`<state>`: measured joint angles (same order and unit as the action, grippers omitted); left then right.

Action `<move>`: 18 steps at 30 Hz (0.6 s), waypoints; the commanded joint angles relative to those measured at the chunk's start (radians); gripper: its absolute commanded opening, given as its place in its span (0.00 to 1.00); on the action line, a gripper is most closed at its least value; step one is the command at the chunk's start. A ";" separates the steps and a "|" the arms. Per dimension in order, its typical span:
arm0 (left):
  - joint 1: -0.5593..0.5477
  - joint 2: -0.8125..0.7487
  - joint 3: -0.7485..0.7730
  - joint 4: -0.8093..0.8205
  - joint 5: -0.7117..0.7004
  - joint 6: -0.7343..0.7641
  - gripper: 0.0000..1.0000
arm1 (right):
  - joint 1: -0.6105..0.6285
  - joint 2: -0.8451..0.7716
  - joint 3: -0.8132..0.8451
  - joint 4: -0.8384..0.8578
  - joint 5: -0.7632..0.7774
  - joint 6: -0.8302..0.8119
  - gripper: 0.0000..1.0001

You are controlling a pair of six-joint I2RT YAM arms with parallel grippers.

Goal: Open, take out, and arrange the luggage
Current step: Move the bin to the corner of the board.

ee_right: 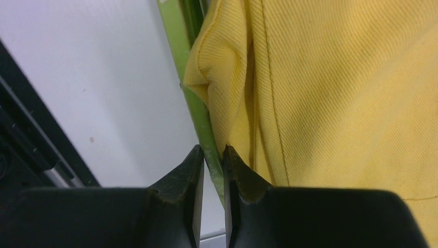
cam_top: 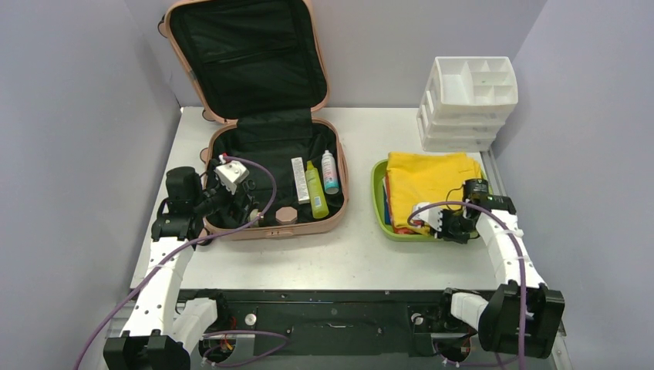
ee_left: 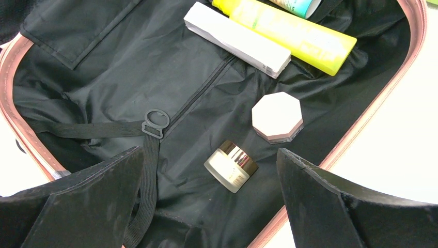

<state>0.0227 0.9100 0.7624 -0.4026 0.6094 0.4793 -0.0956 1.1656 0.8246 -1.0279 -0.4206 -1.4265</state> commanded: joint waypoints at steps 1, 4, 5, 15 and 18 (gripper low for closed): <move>-0.005 -0.014 0.002 0.041 0.031 -0.010 0.96 | -0.115 -0.101 -0.024 -0.173 0.099 -0.097 0.00; -0.005 -0.015 0.004 0.041 0.034 -0.011 0.96 | -0.228 -0.098 -0.020 -0.215 0.115 -0.150 0.00; -0.005 -0.018 0.004 0.041 0.033 -0.012 0.96 | -0.272 -0.094 -0.016 -0.238 0.115 -0.154 0.00; -0.005 -0.027 0.009 0.049 0.029 -0.017 0.96 | -0.272 -0.104 0.033 -0.278 -0.032 0.184 0.00; -0.005 -0.028 0.011 0.049 0.028 -0.019 0.96 | -0.170 -0.148 0.040 -0.074 -0.024 0.544 0.00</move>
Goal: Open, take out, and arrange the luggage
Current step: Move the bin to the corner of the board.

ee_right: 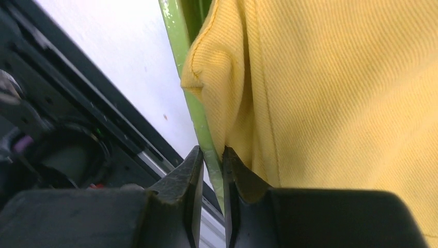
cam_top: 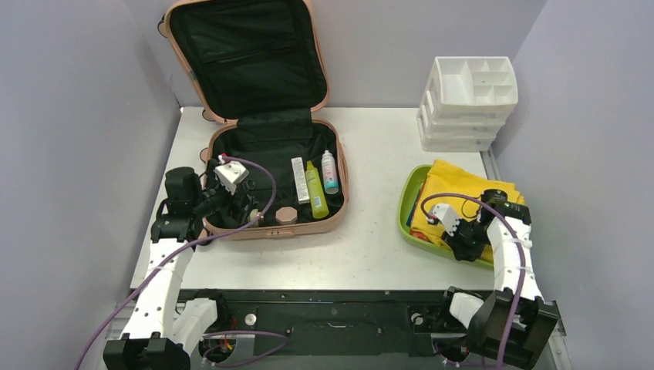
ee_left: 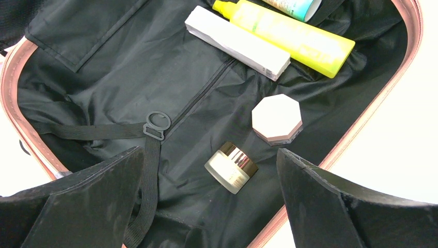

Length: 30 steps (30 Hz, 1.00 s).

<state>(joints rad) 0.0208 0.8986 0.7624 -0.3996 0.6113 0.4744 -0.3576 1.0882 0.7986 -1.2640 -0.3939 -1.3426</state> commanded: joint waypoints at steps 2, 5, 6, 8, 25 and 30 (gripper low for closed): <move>-0.004 -0.017 0.011 0.042 0.023 -0.015 0.96 | 0.160 -0.101 0.058 0.303 -0.005 0.679 0.00; -0.005 -0.024 0.010 0.042 0.018 -0.014 0.96 | 0.252 -0.100 0.053 0.436 0.091 0.978 0.00; -0.005 -0.026 0.012 0.043 0.016 -0.014 0.96 | 0.270 -0.091 0.058 0.472 0.112 1.019 0.00; -0.004 -0.027 0.015 0.042 0.012 -0.014 0.96 | 0.336 -0.066 0.068 0.513 0.202 1.124 0.00; -0.002 -0.020 0.033 0.028 -0.036 0.003 0.96 | 0.584 0.142 0.100 0.677 0.154 1.485 0.00; 0.002 -0.011 0.038 0.016 -0.038 0.016 0.96 | 0.702 0.145 0.166 0.642 0.130 1.387 0.48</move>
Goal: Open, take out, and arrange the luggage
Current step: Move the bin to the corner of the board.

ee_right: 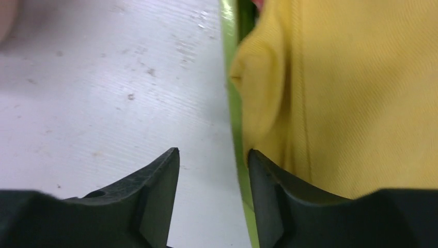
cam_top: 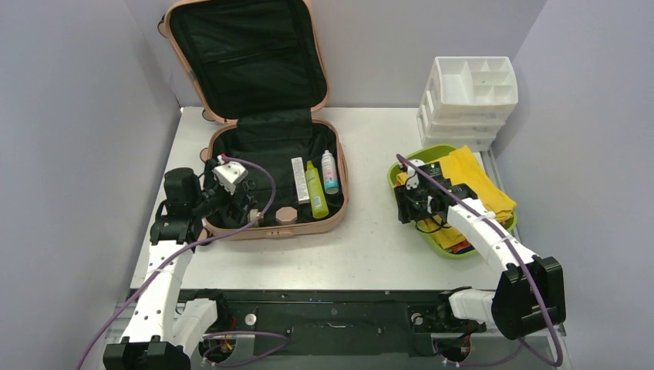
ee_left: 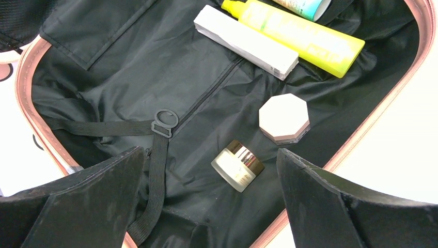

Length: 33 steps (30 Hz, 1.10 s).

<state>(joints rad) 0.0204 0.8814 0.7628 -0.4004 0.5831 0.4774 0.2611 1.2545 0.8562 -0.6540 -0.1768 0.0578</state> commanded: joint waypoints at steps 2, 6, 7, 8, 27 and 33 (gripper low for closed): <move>0.006 0.013 0.040 0.012 -0.007 0.024 0.96 | 0.108 -0.018 0.182 -0.001 -0.117 -0.118 0.52; 0.009 0.030 0.051 0.003 0.000 0.047 0.96 | 0.115 0.022 0.387 -0.095 -0.137 -0.428 0.56; 0.009 0.034 0.053 -0.003 0.007 0.052 0.96 | 0.115 0.033 0.453 -0.107 -0.122 -0.540 0.56; 0.010 0.040 0.059 -0.005 0.012 0.064 0.96 | 0.113 0.066 0.483 -0.129 -0.110 -0.600 0.56; 0.030 0.080 0.054 0.005 0.024 0.077 0.96 | -0.041 0.727 1.111 -0.478 0.034 -1.653 0.50; 0.044 0.077 0.052 0.006 0.028 0.070 0.96 | -0.039 0.783 1.095 -0.512 0.054 -1.726 0.50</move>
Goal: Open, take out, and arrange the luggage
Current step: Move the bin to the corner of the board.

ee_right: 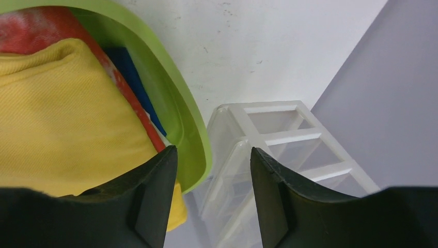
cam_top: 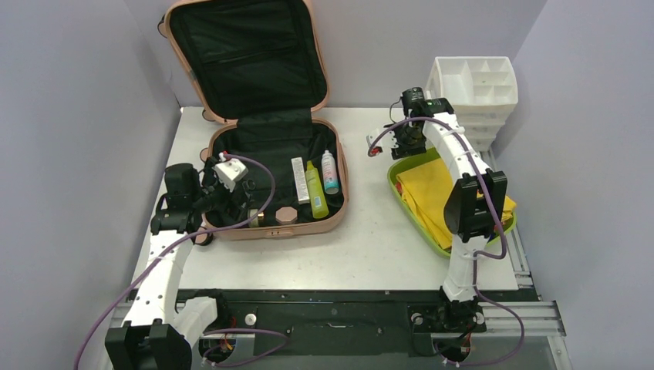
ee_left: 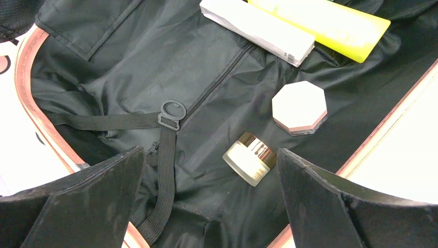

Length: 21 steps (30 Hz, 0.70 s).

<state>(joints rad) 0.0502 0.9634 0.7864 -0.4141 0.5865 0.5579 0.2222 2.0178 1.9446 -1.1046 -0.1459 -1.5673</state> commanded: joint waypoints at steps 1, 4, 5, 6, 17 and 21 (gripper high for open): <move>0.017 -0.005 0.027 0.021 0.025 -0.012 0.96 | -0.001 0.027 -0.014 -0.056 0.026 -0.108 0.50; 0.024 -0.001 0.024 0.028 0.027 -0.018 0.96 | -0.002 0.052 -0.047 -0.029 0.036 -0.111 0.49; 0.025 0.001 0.024 0.029 0.027 -0.020 0.96 | -0.001 0.065 -0.050 -0.013 0.038 -0.106 0.49; 0.026 0.006 0.024 0.031 0.028 -0.021 0.96 | -0.001 0.072 -0.057 -0.002 0.043 -0.103 0.48; 0.036 0.021 0.019 0.042 0.023 -0.027 0.96 | -0.008 0.193 -0.013 0.027 0.076 -0.092 0.29; 0.037 0.013 0.012 0.049 0.024 -0.027 0.96 | -0.019 0.196 -0.042 0.003 0.099 -0.052 0.04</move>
<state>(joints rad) 0.0780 0.9878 0.7864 -0.4065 0.5907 0.5362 0.2226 2.2127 1.9011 -1.0710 -0.0734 -1.6588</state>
